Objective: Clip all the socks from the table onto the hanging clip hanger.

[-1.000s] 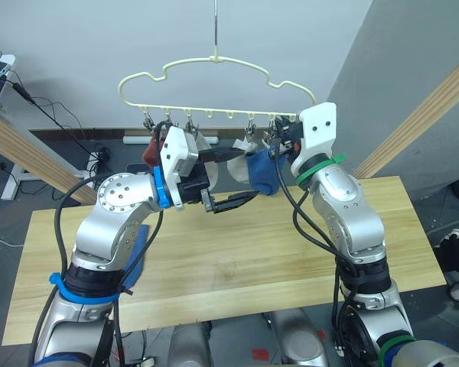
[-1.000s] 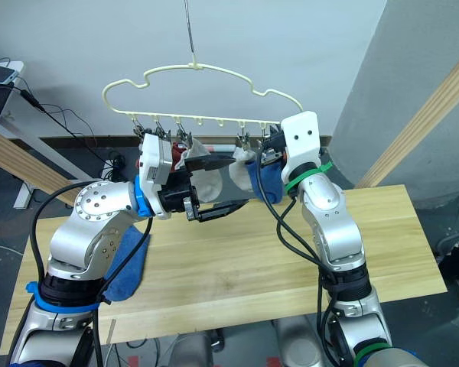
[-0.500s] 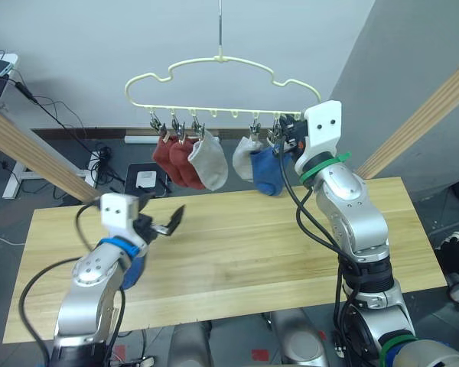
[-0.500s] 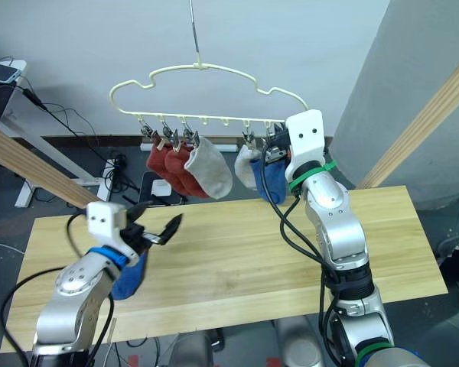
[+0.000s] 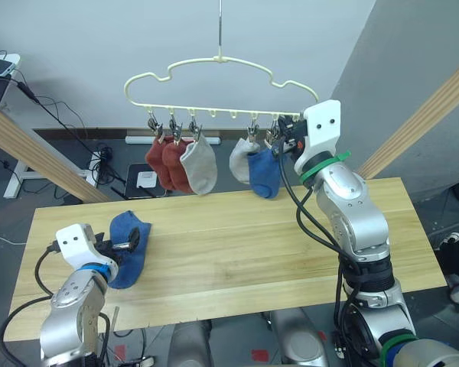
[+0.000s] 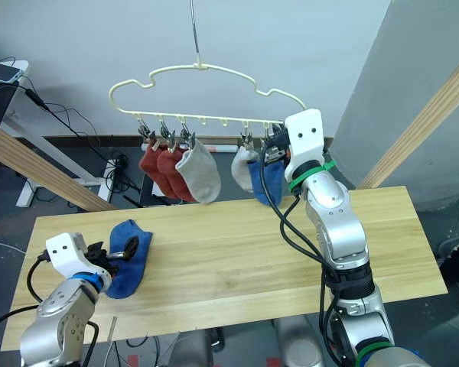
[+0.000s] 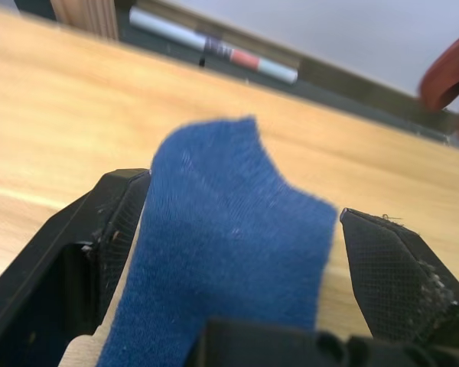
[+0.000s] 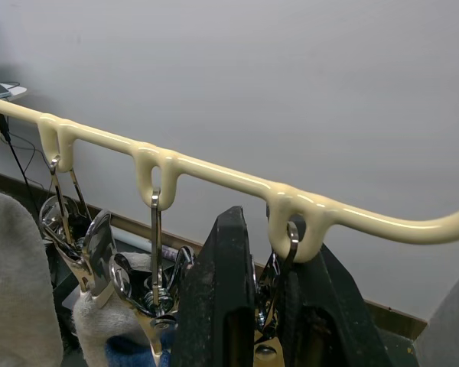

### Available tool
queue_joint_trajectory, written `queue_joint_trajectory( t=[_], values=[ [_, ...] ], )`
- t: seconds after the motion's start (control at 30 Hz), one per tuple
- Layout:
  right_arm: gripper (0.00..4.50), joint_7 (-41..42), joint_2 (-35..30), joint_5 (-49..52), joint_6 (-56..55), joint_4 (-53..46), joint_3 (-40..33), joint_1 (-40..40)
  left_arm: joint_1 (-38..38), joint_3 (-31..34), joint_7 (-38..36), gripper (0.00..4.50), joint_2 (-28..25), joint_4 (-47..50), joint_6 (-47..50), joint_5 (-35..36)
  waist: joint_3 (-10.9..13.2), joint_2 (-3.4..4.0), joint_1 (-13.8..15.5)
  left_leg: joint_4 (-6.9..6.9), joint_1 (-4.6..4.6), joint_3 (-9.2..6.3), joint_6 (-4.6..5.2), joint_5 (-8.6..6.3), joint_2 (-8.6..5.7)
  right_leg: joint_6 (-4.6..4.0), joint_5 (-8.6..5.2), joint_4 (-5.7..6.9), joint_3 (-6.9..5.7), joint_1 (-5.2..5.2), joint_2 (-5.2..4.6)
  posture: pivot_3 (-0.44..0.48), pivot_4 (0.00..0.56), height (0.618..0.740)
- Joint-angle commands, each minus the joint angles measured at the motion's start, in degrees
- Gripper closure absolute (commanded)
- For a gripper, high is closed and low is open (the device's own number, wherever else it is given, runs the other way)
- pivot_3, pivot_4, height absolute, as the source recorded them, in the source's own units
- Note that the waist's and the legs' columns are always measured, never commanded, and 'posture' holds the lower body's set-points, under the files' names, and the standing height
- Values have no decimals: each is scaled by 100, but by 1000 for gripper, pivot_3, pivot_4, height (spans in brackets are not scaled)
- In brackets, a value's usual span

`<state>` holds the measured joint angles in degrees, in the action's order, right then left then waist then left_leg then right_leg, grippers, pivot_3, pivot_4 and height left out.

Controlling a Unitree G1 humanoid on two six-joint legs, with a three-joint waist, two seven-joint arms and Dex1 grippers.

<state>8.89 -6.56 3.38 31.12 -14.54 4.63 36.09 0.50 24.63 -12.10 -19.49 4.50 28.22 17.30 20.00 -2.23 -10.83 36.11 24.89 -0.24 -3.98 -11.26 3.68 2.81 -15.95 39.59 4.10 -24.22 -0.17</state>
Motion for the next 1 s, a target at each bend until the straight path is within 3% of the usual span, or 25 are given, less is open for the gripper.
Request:
queue_joint_trajectory(
  t=[0.03,0.47,0.57,0.83,1.0],
  values=[
    [4460,44,-5,11,-47,-112,-11,113,-170,9,-87,0,-165,-396,-373,-106,0,0,2,-1,0,1,0,0,0,0,0,0,1,0,0,-249,332,732],
    [4460,50,18,12,19,-173,4,114,-515,-568,-605,0,-484,-1486,32,-222,-1,2,-10,0,-12,5,1,5,-3,0,0,21,4,1,-4,-257,336,732],
    [4460,42,28,13,25,-179,5,112,-497,-702,-794,531,-546,-1405,50,-222,-1,2,-10,-1,-15,5,3,8,-2,1,0,26,4,1,-4,-258,336,732],
    [4460,16,44,3,9,-172,2,109,-495,-667,-1066,2696,-567,-1282,188,20,-1,2,-13,-3,-14,7,2,9,-2,1,-1,24,5,0,-4,-261,334,732],
    [4460,1,36,-6,1,-169,-4,101,-557,-998,-1806,4157,-701,-1020,73,177,-1,2,-12,-3,-14,7,2,9,-2,1,-1,22,5,0,-4,-263,334,732]
  ],
)
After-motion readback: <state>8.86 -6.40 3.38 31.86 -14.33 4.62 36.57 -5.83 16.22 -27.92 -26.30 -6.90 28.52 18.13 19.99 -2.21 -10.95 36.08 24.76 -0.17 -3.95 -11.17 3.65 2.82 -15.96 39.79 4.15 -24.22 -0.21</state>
